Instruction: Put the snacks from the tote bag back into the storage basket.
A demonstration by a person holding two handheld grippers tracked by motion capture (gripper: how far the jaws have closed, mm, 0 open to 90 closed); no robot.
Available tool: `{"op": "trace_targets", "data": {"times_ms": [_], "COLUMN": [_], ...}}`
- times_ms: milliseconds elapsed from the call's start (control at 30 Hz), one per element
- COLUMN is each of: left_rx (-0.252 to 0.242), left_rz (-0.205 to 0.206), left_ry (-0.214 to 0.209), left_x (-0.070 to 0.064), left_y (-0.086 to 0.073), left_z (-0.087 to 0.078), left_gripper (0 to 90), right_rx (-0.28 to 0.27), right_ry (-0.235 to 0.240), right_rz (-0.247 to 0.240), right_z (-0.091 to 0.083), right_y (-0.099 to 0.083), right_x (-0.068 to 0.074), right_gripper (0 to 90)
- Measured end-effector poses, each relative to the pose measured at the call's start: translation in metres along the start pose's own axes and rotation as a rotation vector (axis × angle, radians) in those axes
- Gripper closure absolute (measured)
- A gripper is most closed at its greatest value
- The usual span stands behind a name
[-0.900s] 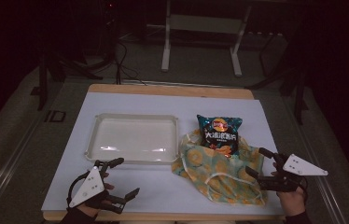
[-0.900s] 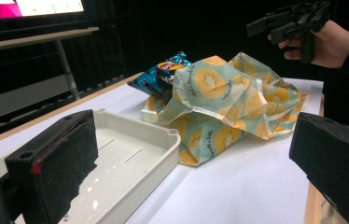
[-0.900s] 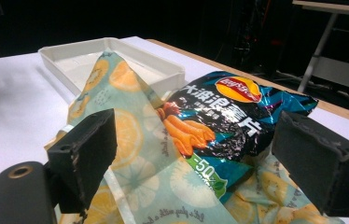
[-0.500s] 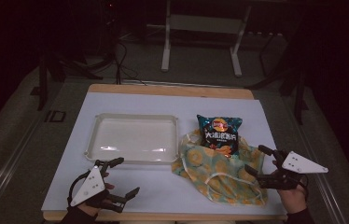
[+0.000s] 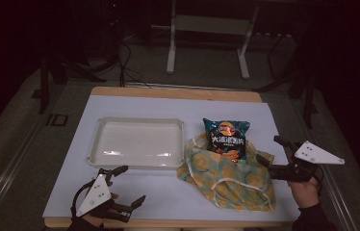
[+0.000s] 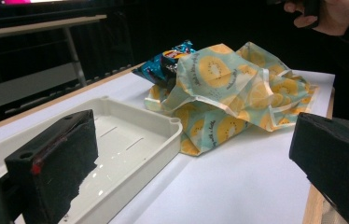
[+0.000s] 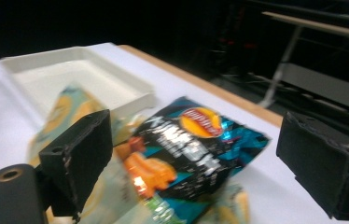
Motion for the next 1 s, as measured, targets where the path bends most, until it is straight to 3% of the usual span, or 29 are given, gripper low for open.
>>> {"op": "trace_targets", "data": {"times_ms": [100, 133, 233, 367, 400, 567, 900, 1000], "left_rx": [0.012, 0.013, 0.014, 0.018, 0.024, 0.028, 0.037, 0.039], "left_rz": [0.0, -0.002, -0.01, -0.007, 0.0, 0.007, 0.019, 0.022], "left_ry": [0.006, 0.006, 0.01, 0.015, 0.013, 0.019, 0.017, 0.017], "left_x": [-0.001, -0.001, -0.001, -0.001, -0.001, 0.0, -0.001, -0.001], "left_y": [-0.002, -0.003, -0.004, -0.005, -0.006, -0.007, -0.009, -0.009], "left_z": [0.001, 0.001, 0.001, 0.002, 0.003, 0.004, 0.005, 0.006], "left_gripper": [1.5, 1.5, 1.6, 1.5, 1.5, 1.6, 1.5, 1.5], "right_rx": [-0.002, -0.003, -0.004, 0.034, 0.046, 0.095, 0.127, 0.141], "right_ry": [-0.043, -0.03, -0.054, -0.093, -0.078, -0.107, -0.118, -0.131], "right_rz": [-0.004, 0.006, 0.015, 0.011, 0.015, 0.027, 0.061, 0.067], "right_z": [0.005, 0.007, 0.014, 0.025, 0.029, 0.045, 0.069, 0.079], "right_y": [0.006, 0.008, 0.011, 0.009, 0.007, 0.002, -0.005, -0.009], "right_x": [-0.006, -0.007, -0.013, -0.023, -0.024, -0.035, -0.055, -0.067], "right_gripper": [10.5, 10.5, 10.5, 10.5, 10.5, 10.5, 10.9, 12.9]}}
Point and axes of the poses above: each handheld gripper's, and its own axes: z roughly forward along the jaws, y roughly out of its top, x roughly to its left, the point moved 9 cm from there along z, roughly forward along the jaws, and after that the axes turned 6 degrees about -x, right-handed, at the moved point
